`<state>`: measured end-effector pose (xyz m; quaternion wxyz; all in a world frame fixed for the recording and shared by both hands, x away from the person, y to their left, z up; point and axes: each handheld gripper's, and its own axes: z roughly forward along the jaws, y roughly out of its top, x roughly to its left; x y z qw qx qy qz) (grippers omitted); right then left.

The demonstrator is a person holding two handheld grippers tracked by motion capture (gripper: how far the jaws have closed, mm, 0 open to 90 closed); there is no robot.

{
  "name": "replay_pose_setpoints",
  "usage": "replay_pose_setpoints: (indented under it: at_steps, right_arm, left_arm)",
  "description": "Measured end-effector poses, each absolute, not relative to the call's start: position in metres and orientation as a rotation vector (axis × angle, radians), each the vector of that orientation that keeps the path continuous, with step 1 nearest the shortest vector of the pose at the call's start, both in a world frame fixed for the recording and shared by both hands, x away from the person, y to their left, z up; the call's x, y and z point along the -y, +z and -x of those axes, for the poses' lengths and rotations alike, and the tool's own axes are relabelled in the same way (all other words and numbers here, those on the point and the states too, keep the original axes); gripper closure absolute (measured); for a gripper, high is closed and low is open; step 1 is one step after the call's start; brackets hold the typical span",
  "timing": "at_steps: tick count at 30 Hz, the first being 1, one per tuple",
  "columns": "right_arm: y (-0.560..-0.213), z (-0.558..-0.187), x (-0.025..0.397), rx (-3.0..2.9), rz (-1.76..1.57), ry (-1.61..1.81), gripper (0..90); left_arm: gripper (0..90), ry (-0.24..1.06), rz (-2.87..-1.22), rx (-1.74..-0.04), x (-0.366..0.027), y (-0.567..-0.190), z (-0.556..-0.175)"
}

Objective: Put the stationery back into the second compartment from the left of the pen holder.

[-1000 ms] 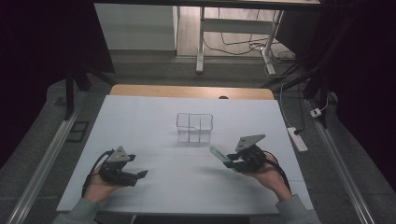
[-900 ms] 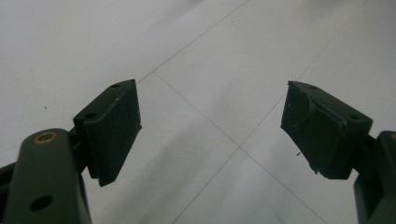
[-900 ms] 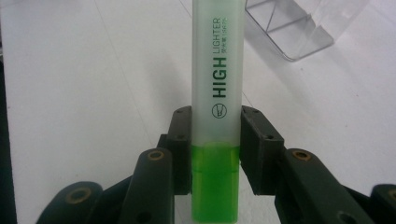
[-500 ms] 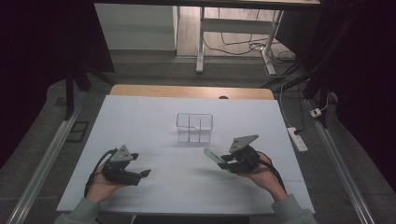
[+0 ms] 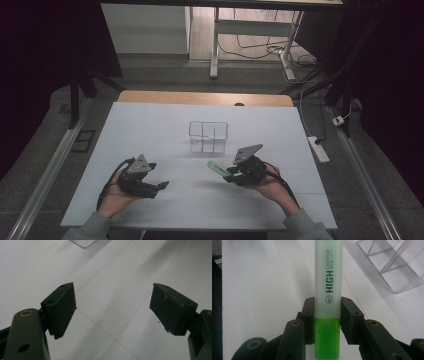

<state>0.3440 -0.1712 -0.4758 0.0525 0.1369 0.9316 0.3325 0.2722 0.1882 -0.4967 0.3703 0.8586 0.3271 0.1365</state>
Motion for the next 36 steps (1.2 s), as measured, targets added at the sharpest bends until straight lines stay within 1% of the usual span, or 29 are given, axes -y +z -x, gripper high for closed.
replay_pose_setpoints:
  at_steps: [17,30,36]
  right_arm:
    - [-0.48,-0.342,0.145,-2.877,-0.362,0.966,66.5]
    - [-0.479,-0.343,0.135,-2.9,-0.341,0.967,66.4]
    - [-0.476,-0.342,0.13,-2.899,-0.324,0.985,66.4]
  left_arm:
    - [22.0,0.349,-2.235,-0.751,-0.162,-0.489,-0.276]
    - [23.2,0.368,-2.254,-0.661,-0.135,-0.475,-0.283]
    - [23.4,0.37,-2.262,-0.639,-0.128,-0.473,-0.285]
